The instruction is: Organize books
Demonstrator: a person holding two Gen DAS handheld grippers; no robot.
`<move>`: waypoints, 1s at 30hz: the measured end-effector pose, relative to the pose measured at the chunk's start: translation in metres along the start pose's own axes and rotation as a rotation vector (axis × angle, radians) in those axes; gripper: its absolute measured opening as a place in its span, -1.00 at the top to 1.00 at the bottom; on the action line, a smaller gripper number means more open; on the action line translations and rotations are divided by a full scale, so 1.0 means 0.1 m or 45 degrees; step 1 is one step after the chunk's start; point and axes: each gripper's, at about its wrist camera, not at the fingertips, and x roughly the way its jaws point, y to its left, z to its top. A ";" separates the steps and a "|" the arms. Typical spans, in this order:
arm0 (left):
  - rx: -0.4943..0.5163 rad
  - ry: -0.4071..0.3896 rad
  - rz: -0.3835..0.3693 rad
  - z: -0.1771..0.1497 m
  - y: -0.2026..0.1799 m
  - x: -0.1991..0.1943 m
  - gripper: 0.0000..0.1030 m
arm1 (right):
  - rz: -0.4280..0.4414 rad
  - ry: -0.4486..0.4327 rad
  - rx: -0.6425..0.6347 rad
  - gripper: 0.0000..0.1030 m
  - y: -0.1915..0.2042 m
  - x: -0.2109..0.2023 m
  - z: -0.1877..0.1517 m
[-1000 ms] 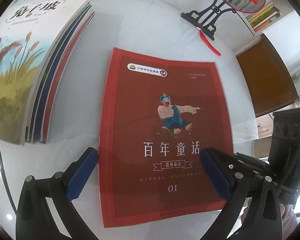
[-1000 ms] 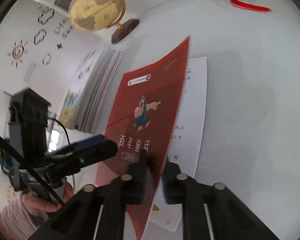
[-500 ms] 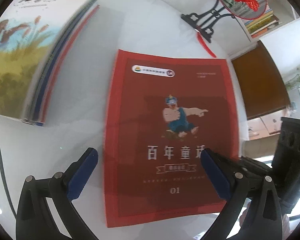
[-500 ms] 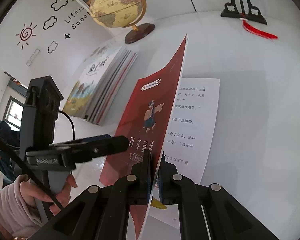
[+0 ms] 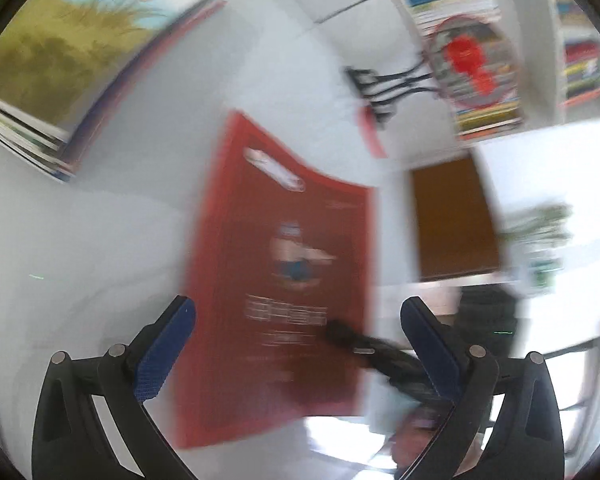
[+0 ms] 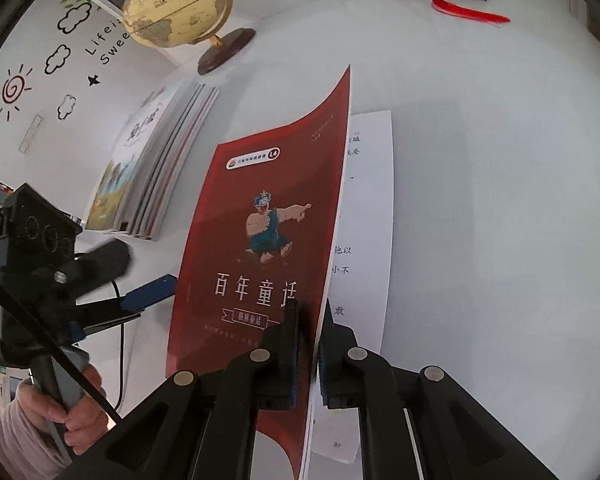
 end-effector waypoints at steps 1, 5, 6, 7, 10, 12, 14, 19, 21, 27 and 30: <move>-0.033 0.018 -0.049 -0.01 -0.02 0.05 -0.97 | 0.010 0.002 0.009 0.83 -0.01 0.00 0.00; 0.219 0.056 0.193 -0.08 -0.39 0.18 -0.97 | 0.028 0.002 -0.019 0.83 0.04 0.04 -0.02; 0.273 0.067 0.260 -0.08 -0.43 0.18 -0.97 | 0.020 0.001 -0.025 0.82 0.03 0.02 -0.02; 0.290 0.073 0.305 -0.07 -0.43 0.16 -0.97 | 0.019 -0.003 -0.020 0.82 0.03 0.02 -0.03; 0.293 0.014 0.422 -0.06 -0.36 -0.02 -0.98 | 0.003 -0.012 -0.018 0.82 0.01 0.00 -0.04; 0.283 0.002 0.493 -0.06 -0.25 -0.08 -0.98 | -0.014 -0.016 -0.023 0.81 0.01 -0.01 -0.05; 0.234 0.050 0.481 -0.06 -0.12 -0.06 -0.98 | -0.009 -0.014 -0.009 0.81 0.00 -0.01 -0.05; 0.234 0.033 0.291 -0.09 -0.11 0.00 -0.98 | 0.032 -0.011 0.029 0.80 -0.06 -0.02 -0.06; 0.250 0.024 0.309 -0.09 -0.14 0.04 -0.98 | 0.062 -0.013 0.063 0.81 -0.11 -0.02 -0.06; 0.076 0.006 -0.002 -0.01 -0.03 -0.07 -0.97 | 0.023 -0.027 0.016 0.81 -0.08 -0.04 -0.07; 0.137 0.036 0.049 -0.03 -0.21 0.04 -0.96 | 0.028 -0.023 -0.034 0.81 -0.03 -0.03 -0.08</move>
